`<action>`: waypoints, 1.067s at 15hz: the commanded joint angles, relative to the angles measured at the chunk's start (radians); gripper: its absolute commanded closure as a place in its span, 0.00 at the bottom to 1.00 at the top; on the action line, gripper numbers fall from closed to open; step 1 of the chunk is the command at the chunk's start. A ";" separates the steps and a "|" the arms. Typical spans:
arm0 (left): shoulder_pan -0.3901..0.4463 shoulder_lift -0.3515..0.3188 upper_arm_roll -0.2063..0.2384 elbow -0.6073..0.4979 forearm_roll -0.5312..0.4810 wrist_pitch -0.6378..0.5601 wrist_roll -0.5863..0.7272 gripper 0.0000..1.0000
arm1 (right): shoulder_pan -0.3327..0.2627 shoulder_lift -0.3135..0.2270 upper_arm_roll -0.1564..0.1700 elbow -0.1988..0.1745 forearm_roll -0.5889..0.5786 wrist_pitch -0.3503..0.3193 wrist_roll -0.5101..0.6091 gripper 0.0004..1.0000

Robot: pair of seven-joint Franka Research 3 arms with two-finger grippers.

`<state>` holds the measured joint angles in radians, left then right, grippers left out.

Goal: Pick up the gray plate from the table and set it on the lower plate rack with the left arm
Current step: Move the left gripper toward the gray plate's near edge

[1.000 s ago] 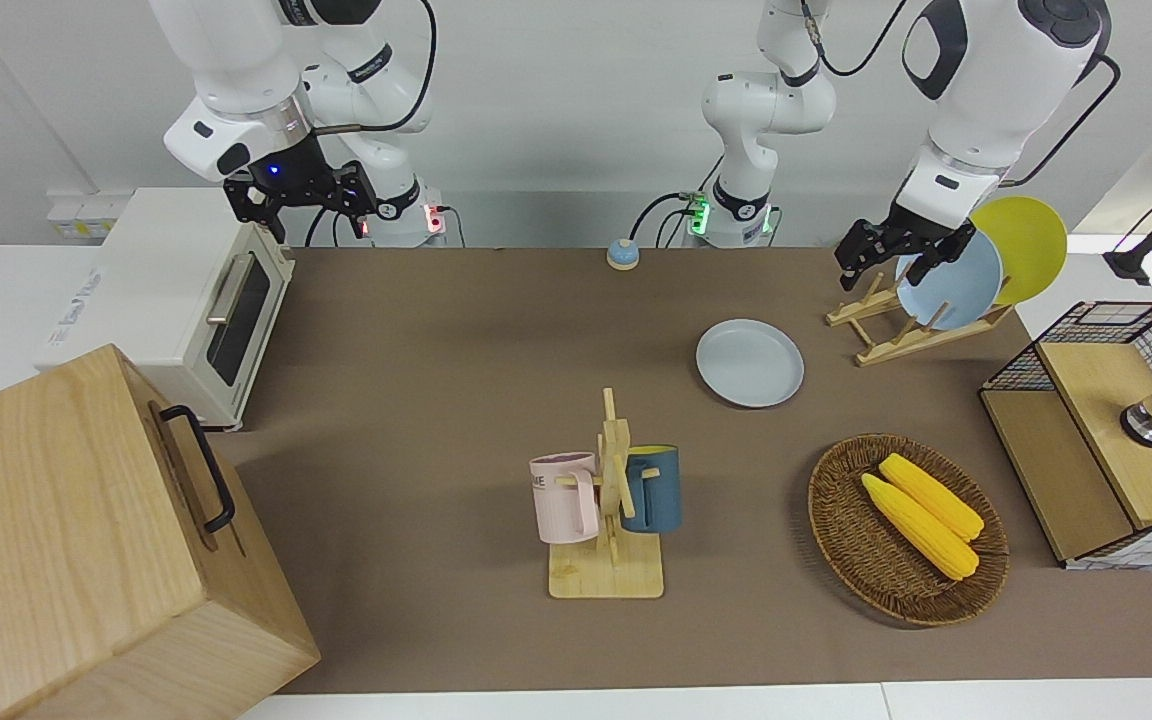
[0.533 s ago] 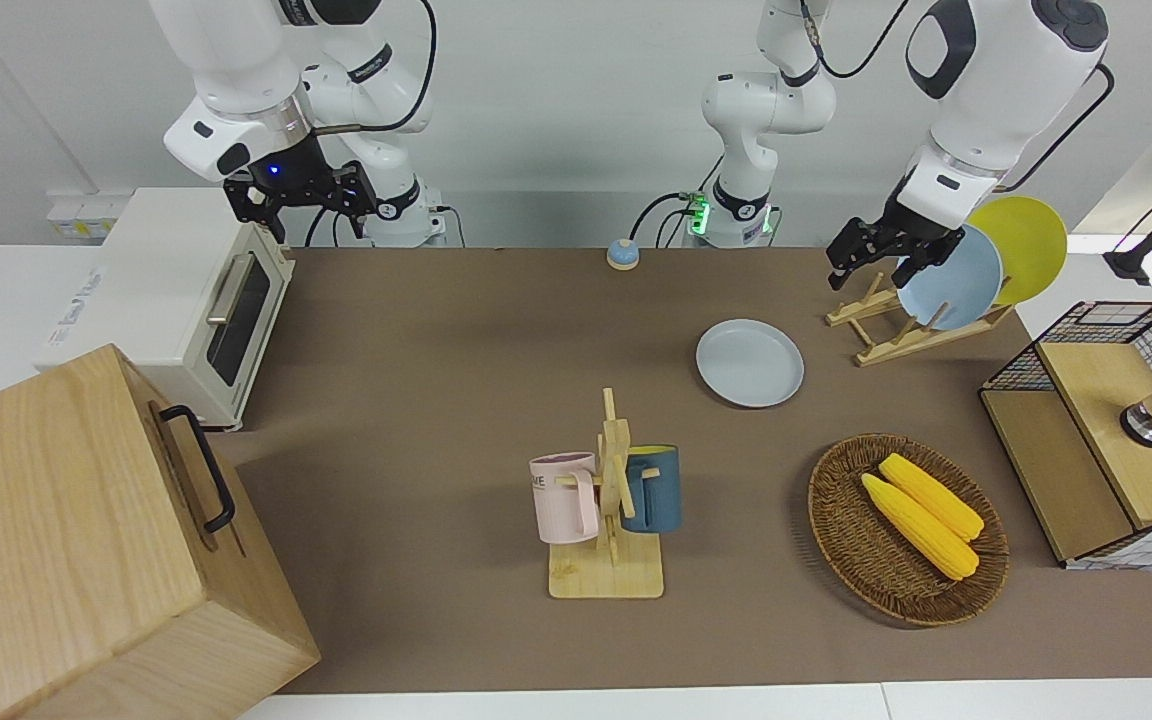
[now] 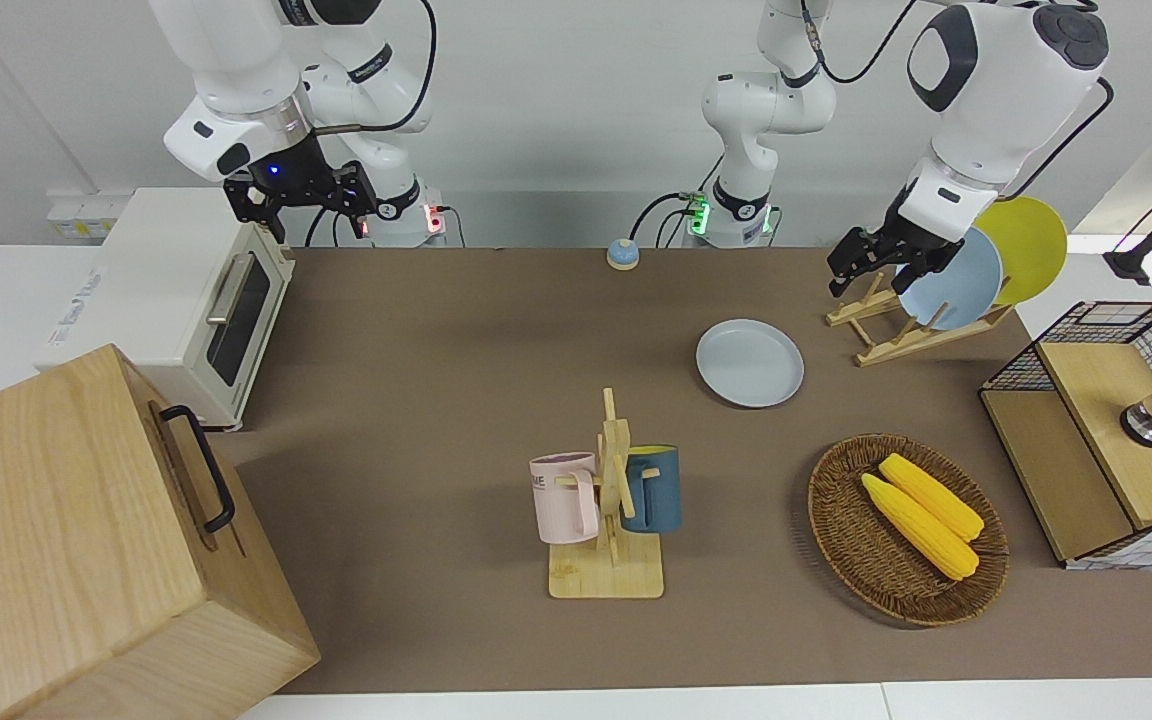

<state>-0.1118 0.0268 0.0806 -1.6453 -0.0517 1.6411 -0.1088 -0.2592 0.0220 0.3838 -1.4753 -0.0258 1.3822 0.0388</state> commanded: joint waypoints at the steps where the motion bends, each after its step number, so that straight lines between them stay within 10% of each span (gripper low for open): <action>1: -0.008 -0.036 -0.001 -0.118 0.064 0.089 -0.011 0.00 | -0.023 -0.002 0.020 0.007 -0.005 -0.011 0.012 0.02; 16: 0.003 -0.133 0.001 -0.723 0.001 0.575 -0.111 0.01 | -0.023 -0.002 0.021 0.007 -0.005 -0.011 0.012 0.02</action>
<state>-0.1114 -0.0664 0.0804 -2.2424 -0.0256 2.1085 -0.2070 -0.2592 0.0220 0.3838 -1.4753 -0.0258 1.3822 0.0388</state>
